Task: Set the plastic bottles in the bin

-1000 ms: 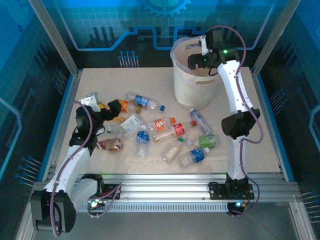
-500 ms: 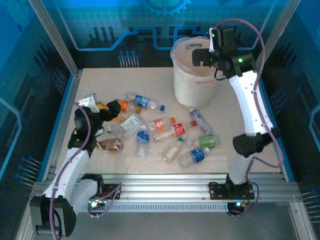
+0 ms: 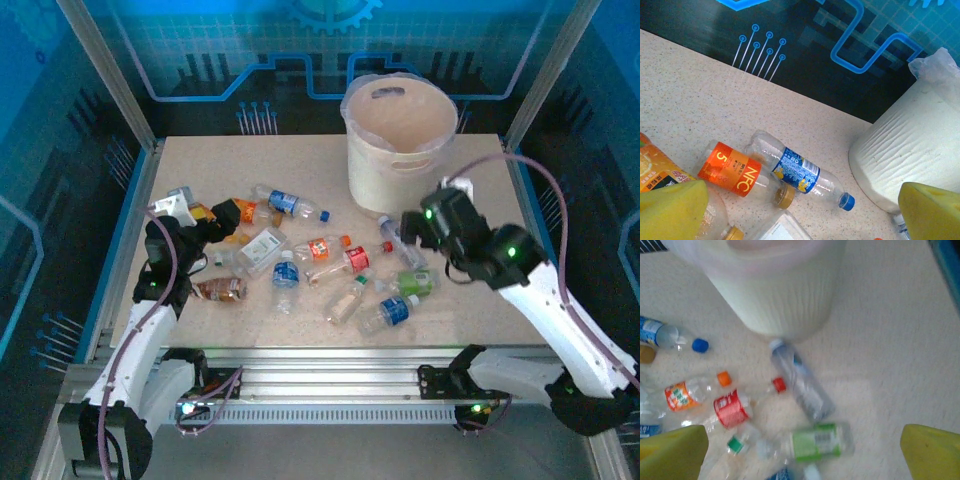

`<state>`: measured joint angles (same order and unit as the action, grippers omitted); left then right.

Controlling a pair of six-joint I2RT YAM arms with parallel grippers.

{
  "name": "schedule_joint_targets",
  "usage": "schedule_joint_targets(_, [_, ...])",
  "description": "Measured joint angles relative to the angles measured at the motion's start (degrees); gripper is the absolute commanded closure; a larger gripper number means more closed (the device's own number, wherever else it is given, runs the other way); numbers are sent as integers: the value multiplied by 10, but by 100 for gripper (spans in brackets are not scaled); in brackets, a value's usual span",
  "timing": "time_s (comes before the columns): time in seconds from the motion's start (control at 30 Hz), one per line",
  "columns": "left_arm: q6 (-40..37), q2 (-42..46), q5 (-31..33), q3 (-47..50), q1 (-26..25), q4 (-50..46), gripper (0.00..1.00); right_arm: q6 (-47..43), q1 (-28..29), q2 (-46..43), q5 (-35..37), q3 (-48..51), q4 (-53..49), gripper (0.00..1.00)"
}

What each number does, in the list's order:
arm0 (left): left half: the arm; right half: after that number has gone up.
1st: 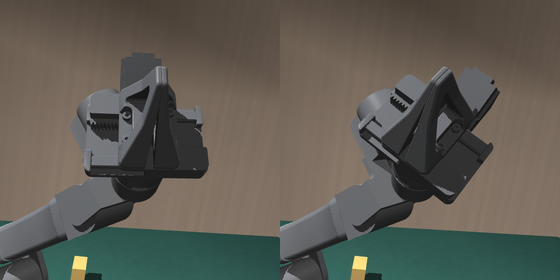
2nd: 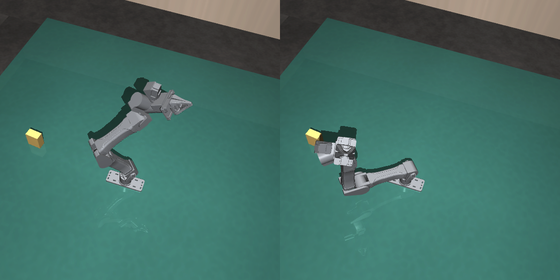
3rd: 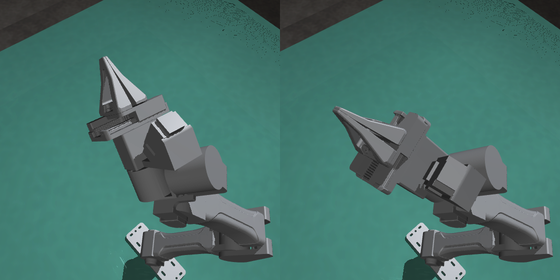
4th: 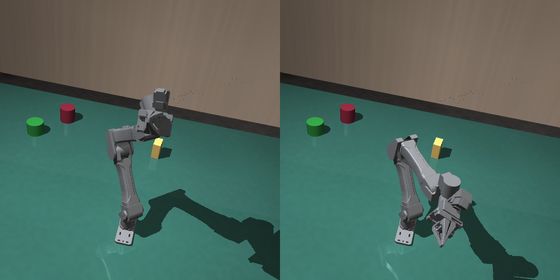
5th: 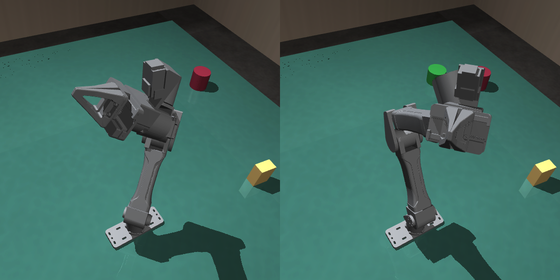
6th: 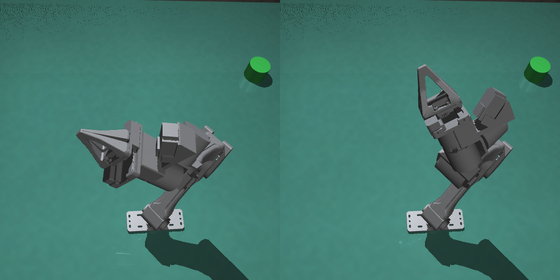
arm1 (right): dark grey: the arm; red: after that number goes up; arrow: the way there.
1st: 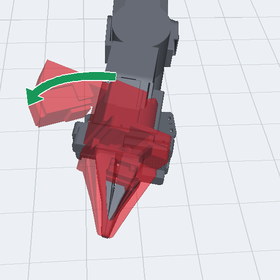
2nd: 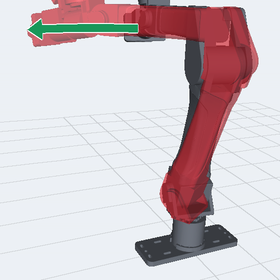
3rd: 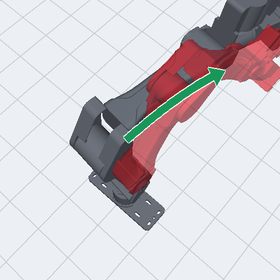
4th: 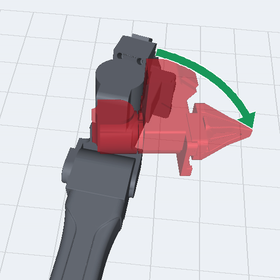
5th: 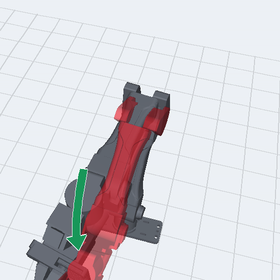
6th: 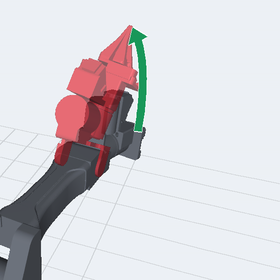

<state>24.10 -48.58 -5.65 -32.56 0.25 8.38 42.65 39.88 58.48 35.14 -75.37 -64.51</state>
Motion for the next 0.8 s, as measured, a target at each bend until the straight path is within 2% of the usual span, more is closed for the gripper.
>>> schedule_joint_targets(0.2, [0, 0, -7, 0, 0, 0, 1, 214, 87, -67, -52, 188, -24, 0])
schedule_joint_targets(0.4, [0, -2, -11, 0, 0, -3, 1, 359, 137, -89, -109, 291, 5, 0])
schedule_joint_targets(0.63, [0, -10, -17, 0, 0, -5, 1, 434, 137, -106, -157, 365, 83, 0])
schedule_joint_targets(0.8, [-1, -23, -20, 0, 0, -4, 1, 451, 136, -82, -174, 372, 125, 0])
